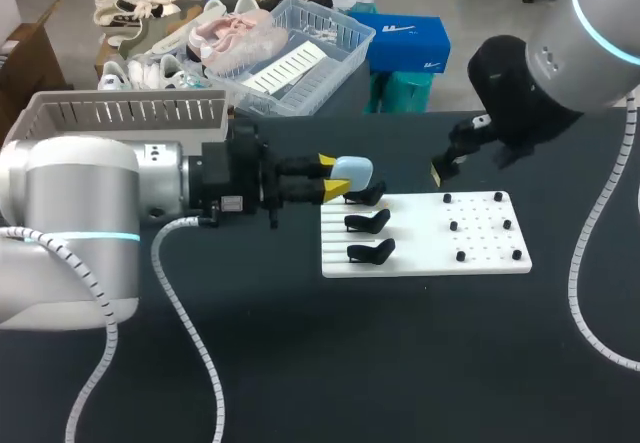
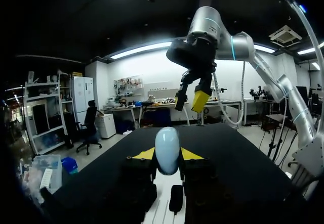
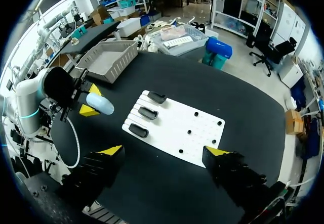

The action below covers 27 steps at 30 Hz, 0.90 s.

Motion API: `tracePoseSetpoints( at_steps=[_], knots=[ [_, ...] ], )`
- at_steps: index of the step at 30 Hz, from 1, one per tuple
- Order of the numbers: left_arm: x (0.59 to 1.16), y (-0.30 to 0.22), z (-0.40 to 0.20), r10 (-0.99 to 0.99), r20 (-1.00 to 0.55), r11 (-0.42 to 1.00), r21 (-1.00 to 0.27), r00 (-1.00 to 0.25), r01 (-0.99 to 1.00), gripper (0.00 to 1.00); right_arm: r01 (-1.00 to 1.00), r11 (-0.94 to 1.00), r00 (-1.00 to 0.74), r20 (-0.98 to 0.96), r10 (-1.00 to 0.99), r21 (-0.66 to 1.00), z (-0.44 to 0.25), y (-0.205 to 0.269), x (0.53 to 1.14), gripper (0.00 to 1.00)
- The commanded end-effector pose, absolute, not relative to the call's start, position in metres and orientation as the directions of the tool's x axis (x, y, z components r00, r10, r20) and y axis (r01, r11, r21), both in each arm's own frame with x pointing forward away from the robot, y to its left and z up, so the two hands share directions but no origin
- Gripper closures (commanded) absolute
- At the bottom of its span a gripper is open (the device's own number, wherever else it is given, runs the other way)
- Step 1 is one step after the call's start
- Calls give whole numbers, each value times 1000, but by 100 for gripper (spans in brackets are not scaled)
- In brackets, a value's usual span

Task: Pick up each earbud case from the left stands, insert the matching earbuds, close the lid, and place the case in the box.

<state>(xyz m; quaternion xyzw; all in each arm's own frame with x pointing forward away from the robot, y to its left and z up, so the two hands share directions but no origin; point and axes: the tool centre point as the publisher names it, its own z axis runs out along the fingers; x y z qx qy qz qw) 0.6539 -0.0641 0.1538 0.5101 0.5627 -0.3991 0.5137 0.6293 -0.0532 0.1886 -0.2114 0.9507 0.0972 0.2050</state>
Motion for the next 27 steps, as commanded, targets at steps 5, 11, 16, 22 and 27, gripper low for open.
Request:
tracePoseSetpoints(
  at_steps=[5,11,16,22,27],
  knots=[
    [645,-7,160,256,-966,432,75,-43,899,100,-444,890,-826,-432,-363,100,189,-54,629,0],
    [658,35,148,188,-974,592,13,-123,806,100,-444,890,-826,-432,-363,100,189,-54,629,0],
    [667,64,138,159,-973,671,-16,-165,741,100,-444,890,-826,-432,-363,100,189,-54,629,0],
    [679,106,128,172,-964,772,3,-204,636,100,-444,890,-826,-432,-363,100,189,-54,629,0],
    [687,139,124,164,-960,837,14,-226,547,100,-444,890,-826,-432,-363,100,189,-54,629,0]
  ],
)
